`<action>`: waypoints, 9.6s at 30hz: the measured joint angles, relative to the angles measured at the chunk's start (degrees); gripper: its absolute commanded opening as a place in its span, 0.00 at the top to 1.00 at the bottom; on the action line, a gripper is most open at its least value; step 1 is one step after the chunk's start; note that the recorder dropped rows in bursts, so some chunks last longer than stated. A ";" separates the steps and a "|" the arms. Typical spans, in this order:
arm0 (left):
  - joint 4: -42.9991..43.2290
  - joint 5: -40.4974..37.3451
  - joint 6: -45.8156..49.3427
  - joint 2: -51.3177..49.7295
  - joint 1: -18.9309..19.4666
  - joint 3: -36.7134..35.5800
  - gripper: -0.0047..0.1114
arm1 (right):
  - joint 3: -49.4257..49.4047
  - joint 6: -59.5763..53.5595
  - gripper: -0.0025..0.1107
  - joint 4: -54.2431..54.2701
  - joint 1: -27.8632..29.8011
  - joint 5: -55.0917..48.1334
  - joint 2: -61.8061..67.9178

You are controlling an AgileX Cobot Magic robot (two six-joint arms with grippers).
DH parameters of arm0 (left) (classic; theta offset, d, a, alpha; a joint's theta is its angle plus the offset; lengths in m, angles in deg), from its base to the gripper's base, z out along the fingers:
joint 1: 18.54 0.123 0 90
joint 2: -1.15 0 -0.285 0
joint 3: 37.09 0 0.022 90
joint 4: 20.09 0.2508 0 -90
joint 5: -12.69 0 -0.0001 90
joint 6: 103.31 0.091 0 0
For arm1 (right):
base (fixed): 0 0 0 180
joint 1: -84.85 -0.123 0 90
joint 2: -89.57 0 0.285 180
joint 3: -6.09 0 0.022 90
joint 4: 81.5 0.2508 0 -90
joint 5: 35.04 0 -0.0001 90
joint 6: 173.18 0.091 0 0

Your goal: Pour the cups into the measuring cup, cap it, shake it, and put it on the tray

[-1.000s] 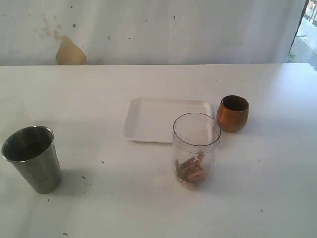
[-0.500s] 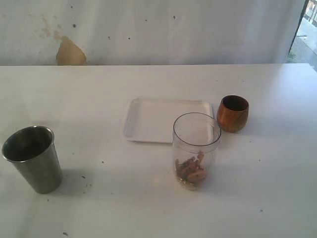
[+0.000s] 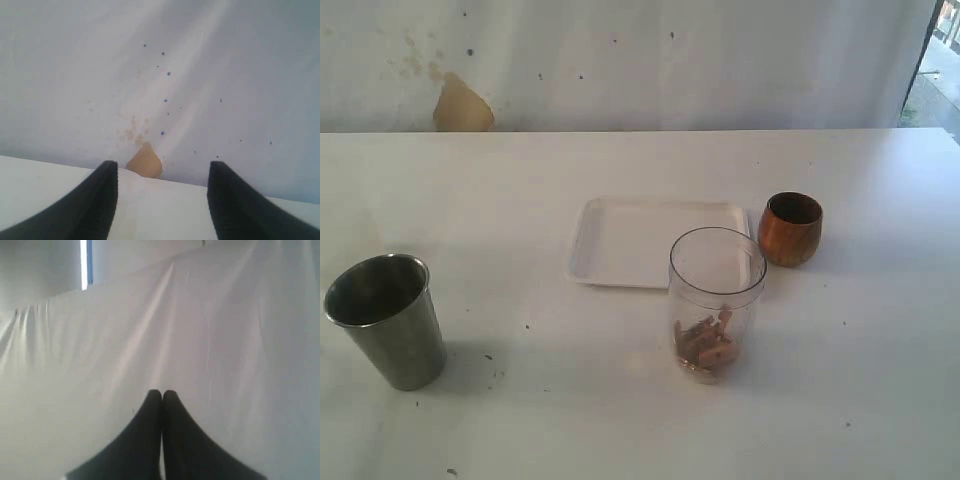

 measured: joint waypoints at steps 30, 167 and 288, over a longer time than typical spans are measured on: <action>0.00 0.00 0.00 0.00 0.00 0.00 0.51 | -24.50 -67.77 0.98 74.59 -5.74 11.76 -3.89; 18.69 42.85 8.04 -77.51 0.00 0.51 0.06 | -32.36 -115.16 0.98 89.71 -3.08 -36.07 -3.89; 19.33 63.15 19.30 -108.46 0.00 14.06 0.95 | -32.36 -113.67 0.98 89.71 -3.08 -36.09 -3.89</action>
